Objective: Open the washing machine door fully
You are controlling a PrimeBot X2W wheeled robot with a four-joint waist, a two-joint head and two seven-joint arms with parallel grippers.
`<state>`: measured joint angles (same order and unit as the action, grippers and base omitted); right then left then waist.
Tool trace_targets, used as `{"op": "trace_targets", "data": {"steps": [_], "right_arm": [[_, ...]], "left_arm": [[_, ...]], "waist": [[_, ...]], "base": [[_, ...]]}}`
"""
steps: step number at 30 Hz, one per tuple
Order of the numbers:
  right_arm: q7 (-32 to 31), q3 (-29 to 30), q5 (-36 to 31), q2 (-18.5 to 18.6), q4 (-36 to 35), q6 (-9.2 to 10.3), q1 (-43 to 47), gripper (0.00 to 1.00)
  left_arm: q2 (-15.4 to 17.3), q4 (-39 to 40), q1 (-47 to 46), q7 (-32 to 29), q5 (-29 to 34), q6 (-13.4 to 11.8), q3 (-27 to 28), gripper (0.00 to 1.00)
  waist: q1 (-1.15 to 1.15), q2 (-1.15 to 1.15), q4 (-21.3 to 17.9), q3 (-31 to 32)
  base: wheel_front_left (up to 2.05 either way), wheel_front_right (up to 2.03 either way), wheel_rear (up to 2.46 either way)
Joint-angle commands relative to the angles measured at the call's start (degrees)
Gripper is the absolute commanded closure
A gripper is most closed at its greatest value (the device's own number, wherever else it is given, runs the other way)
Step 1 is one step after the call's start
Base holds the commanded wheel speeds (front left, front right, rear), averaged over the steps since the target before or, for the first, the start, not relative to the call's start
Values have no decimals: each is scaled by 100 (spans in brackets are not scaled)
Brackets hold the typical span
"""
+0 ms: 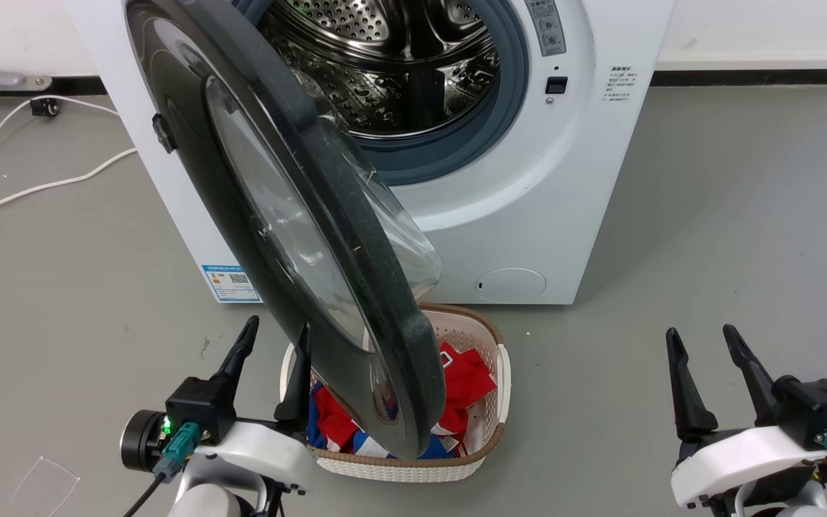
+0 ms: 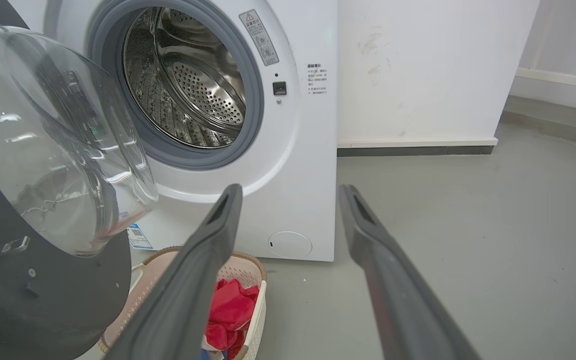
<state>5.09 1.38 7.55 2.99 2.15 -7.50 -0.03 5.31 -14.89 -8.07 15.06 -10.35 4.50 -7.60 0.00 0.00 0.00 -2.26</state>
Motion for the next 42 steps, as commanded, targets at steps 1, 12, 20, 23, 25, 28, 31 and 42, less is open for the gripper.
{"op": "trace_targets", "data": {"steps": [1, 12, 20, 23, 25, 28, 31, 42], "right_arm": [[51, -2, -28, -20, 21, 1, -86, 0], [65, 26, -97, -20, 80, 1, -140, 0], [69, 47, -137, -20, 58, 1, -190, 0], [64, 45, -125, -20, 49, 1, -197, 0], [60, 51, -102, -20, 49, 1, -204, 0], [40, 61, -87, -19, 59, 1, -209, 0], [32, 67, -81, -19, 70, 1, -207, 0], [28, 65, -71, -18, 98, 1, -213, 0]], "left_arm": [[35, 16, -41, -2, -26, -30, -14, 86], [47, 331, -166, 5, -134, -191, 154, 100], [93, 1268, -379, 10, -120, -337, 337, 100], [127, 1794, -502, 11, -67, -398, 390, 100], [127, 2146, -542, 12, -33, -420, 377, 100], [89, 2638, -609, -58, -98, -426, 327, 100], [59, 3126, -657, -183, -82, -356, 137, 100], [-44, 4368, -571, -1028, -201, -73, -1026, 100]], "waist": [[0, 0, -2, -3], [0, 0, 6, -35], [0, 0, 59, -67], [0, 0, 70, -78], [0, 0, 76, -81], [0, 0, 80, -77], [0, 0, 89, -70], [0, 0, 85, -76]], "base": [[0, 0, 0], [0, 0, 0], [0, 0, 0], [0, 0, 0], [0, 0, 0], [0, 0, 0], [0, 0, 0], [0, 0, 0]]}}
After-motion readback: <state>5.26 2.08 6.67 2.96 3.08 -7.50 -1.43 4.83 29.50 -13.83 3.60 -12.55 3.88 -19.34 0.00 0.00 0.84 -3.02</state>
